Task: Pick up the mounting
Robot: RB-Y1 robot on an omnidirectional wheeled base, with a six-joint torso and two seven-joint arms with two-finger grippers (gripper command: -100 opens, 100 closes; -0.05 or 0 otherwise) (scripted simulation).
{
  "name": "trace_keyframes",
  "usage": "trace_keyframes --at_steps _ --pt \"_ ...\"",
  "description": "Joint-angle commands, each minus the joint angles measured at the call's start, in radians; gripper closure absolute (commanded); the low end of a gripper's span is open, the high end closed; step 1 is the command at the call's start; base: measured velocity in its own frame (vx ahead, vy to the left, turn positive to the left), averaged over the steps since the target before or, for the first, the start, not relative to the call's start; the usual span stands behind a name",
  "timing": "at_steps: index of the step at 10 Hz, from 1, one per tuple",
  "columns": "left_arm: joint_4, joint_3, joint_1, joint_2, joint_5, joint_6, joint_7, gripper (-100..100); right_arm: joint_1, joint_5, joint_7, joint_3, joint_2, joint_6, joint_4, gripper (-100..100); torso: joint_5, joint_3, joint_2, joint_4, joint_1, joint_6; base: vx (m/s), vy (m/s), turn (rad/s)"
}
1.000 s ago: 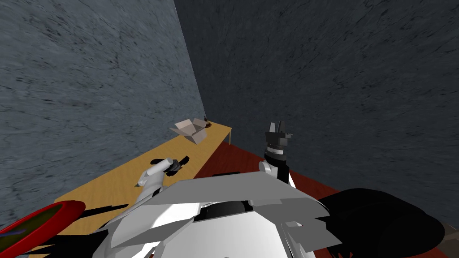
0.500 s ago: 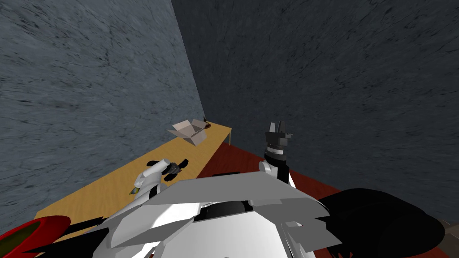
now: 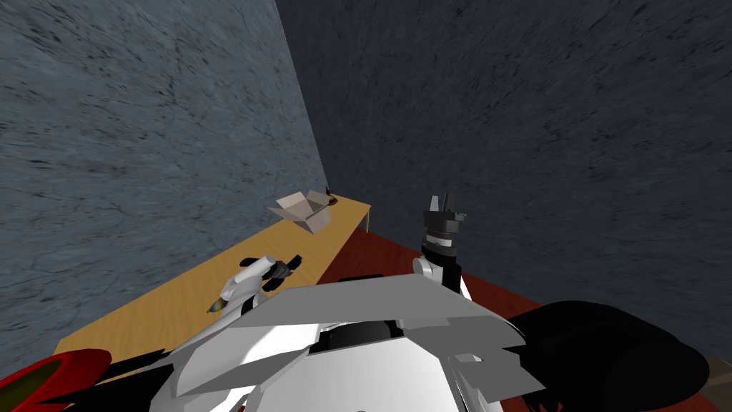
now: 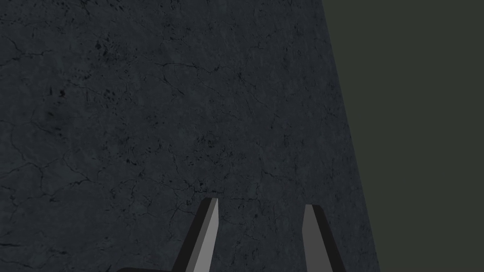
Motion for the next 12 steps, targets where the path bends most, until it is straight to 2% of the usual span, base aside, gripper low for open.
trace_keyframes --at_steps 1,2,3,7,8,9,12 --pt "0.021 -0.009 0.001 -0.006 0.002 -0.03 0.0 -100 0.0 0.0 0.0 0.0 0.0 0.0 0.0 0 0.0 0.0 0.0 0.0 0.0 0.0 0.04 0.052 0.017" --pt "0.017 -0.006 -0.001 -0.004 0.001 -0.02 0.0 -100 0.0 0.0 0.0 0.0 0.0 0.0 0.0 0 0.0 0.0 0.0 0.0 0.0 0.0 0.018 0.024 0.0" --pt "0.019 -0.007 -0.001 -0.004 0.001 -0.025 0.001 100 0.0 0.0 0.0 0.0 0.0 0.0 0.0 0 0.0 0.0 0.001 0.0 -0.001 0.0 0.0 0.0 0.0" --pt "0.018 -0.006 -0.002 -0.004 0.002 -0.025 0.001 100 0.0 0.0 0.0 0.0 0.0 0.0 0.0 0 0.0 0.0 0.002 0.0 -0.002 0.0 0.0 0.0 0.0" --pt "0.018 -0.006 -0.002 -0.003 0.001 -0.025 0.001 0 0.0 0.0 0.0 0.0 0.0 0.0 0.0 0 0.0 0.0 0.001 0.0 -0.002 0.0 0.0 0.0 0.0" --pt "-0.003 0.006 -0.003 0.008 0.001 0.01 -0.003 100 0.0 0.0 0.0 0.0 0.0 0.0 0.0 0 0.0 0.0 0.001 0.0 -0.002 0.0 -0.029 -0.043 -0.031" --pt "-0.028 0.02 -0.007 0.022 0.001 0.05 -0.006 100 0.0 0.0 0.0 0.0 0.0 0.0 0.0 0 -0.001 0.002 0.005 0.0 -0.006 0.0 -0.04 -0.048 -0.018"
